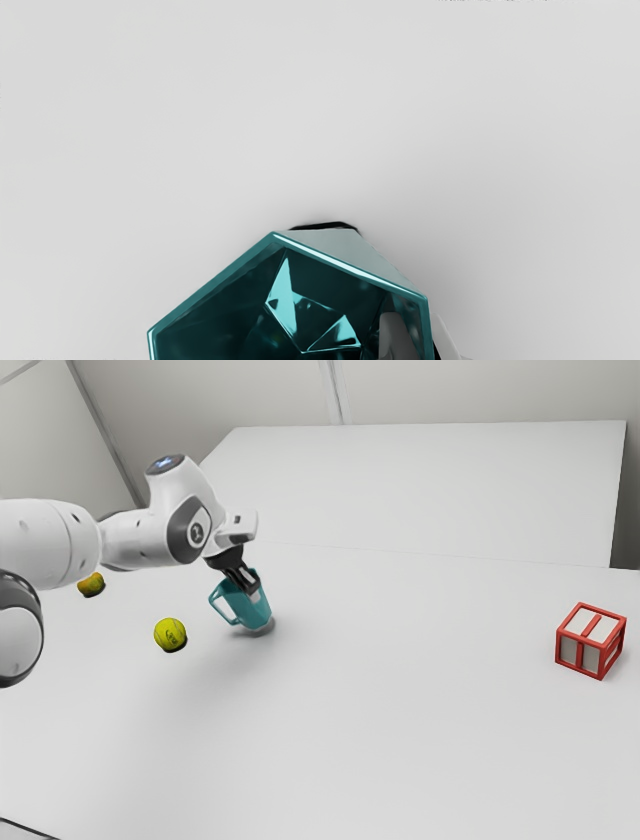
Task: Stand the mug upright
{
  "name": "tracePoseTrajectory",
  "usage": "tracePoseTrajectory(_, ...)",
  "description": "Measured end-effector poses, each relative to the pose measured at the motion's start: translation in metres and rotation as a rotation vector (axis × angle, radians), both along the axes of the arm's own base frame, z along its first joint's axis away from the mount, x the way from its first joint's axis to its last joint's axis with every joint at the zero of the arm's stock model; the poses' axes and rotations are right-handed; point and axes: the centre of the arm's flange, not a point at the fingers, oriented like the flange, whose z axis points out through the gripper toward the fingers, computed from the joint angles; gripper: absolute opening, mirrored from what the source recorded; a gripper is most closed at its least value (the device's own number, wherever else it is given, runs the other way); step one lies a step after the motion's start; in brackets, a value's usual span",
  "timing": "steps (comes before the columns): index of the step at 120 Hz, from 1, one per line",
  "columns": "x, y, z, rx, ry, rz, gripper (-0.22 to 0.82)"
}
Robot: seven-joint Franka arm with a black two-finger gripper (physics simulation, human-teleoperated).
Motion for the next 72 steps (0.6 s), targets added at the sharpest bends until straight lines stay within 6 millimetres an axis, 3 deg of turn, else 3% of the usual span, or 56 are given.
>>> tracePoseTrajectory(8,0.0,0.0,-0.003,-0.003,0.001,0.026,-0.14)
tracePoseTrajectory(31,-0.001,0.0,-0.006,-0.012,0.0,0.084,0.26)
tracePoseTrajectory(51,-0.002,0.0,0.005,-0.019,-0.014,0.121,0.45)
tracePoseTrajectory(60,-0.004,0.0,0.025,-0.023,-0.034,0.133,0.49)
tracePoseTrajectory(72,-0.011,0.001,0.085,-0.03,-0.061,0.141,0.53)
